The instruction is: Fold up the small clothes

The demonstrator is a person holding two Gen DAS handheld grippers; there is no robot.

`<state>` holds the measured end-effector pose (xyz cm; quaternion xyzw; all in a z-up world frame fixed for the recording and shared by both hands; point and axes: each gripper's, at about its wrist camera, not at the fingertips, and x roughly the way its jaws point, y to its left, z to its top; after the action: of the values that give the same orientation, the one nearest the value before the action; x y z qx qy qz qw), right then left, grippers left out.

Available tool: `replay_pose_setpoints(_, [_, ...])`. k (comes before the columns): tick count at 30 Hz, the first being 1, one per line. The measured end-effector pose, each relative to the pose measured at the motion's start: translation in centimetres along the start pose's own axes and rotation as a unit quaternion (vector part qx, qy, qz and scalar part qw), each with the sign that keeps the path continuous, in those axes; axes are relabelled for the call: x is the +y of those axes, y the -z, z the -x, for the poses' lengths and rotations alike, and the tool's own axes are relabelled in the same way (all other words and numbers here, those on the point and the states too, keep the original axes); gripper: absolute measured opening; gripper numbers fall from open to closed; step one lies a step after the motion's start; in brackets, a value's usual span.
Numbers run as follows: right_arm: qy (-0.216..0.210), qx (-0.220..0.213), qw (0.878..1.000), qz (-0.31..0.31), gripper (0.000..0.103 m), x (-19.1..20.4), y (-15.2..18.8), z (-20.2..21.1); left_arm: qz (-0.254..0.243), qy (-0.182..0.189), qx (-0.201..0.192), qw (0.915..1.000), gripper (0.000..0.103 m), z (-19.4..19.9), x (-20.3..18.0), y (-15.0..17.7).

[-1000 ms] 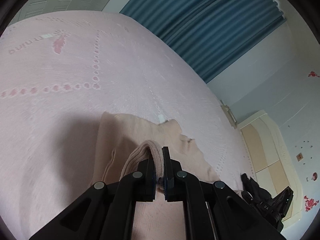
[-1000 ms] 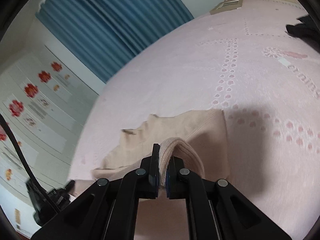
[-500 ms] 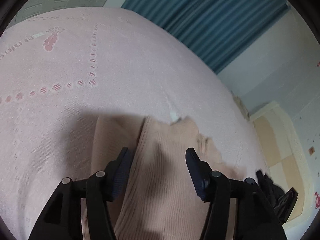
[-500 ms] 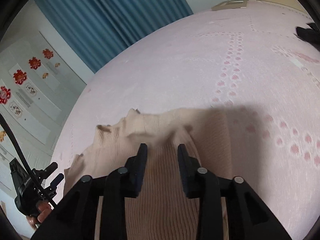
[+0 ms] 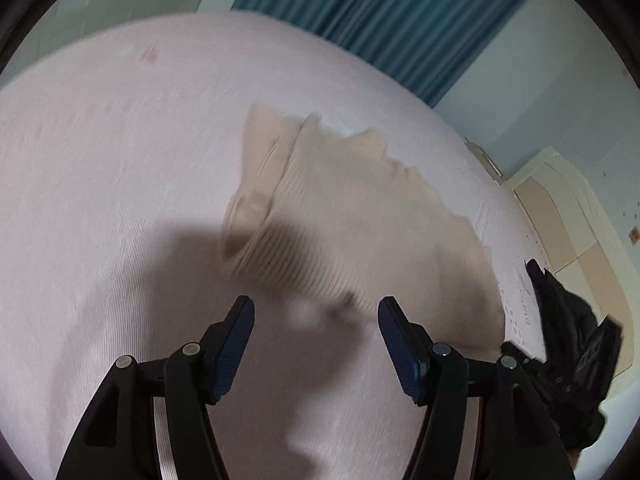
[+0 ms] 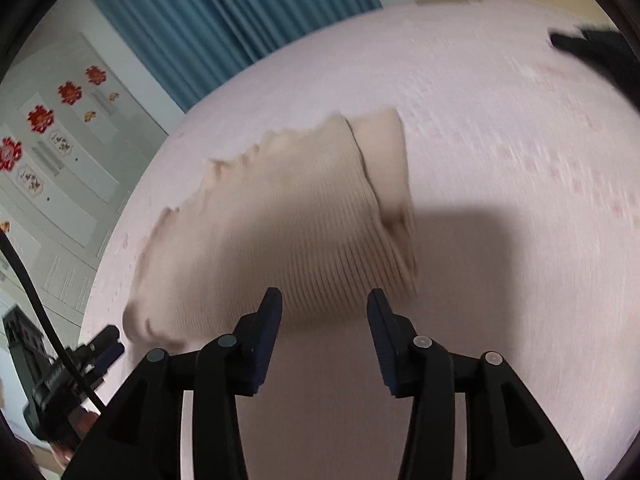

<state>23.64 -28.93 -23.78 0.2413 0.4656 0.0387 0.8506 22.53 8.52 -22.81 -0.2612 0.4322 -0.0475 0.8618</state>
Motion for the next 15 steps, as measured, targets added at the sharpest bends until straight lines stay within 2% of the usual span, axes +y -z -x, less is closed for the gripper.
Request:
replay_pose_setpoints(3, [0.020,0.030,0.998,-0.043,0.044,-1.5,0.5,-1.5,0.063,0.022,0.022,0.9975,0.061,-1.6,2.3,-0.1])
replay_pose_setpoints(6, [0.005,0.021,0.998,-0.063,0.044,-2.1,0.1,-1.7,0.115,0.055,0.020,0.9917,0.061,-3.1,4.2,-1.0])
replay_pose_setpoints(13, [-0.024,0.007,0.992,-0.126,0.044,-3.4,-1.9,-3.3,0.168,0.107,0.003,0.9799,0.060,-4.9,6.0,-3.0])
replay_pose_setpoints(15, [-0.029,0.002,0.990,-0.136,0.042,-3.8,-2.2,-3.6,0.172,0.108,0.002,0.9791,0.048,-5.2,6.2,-3.3])
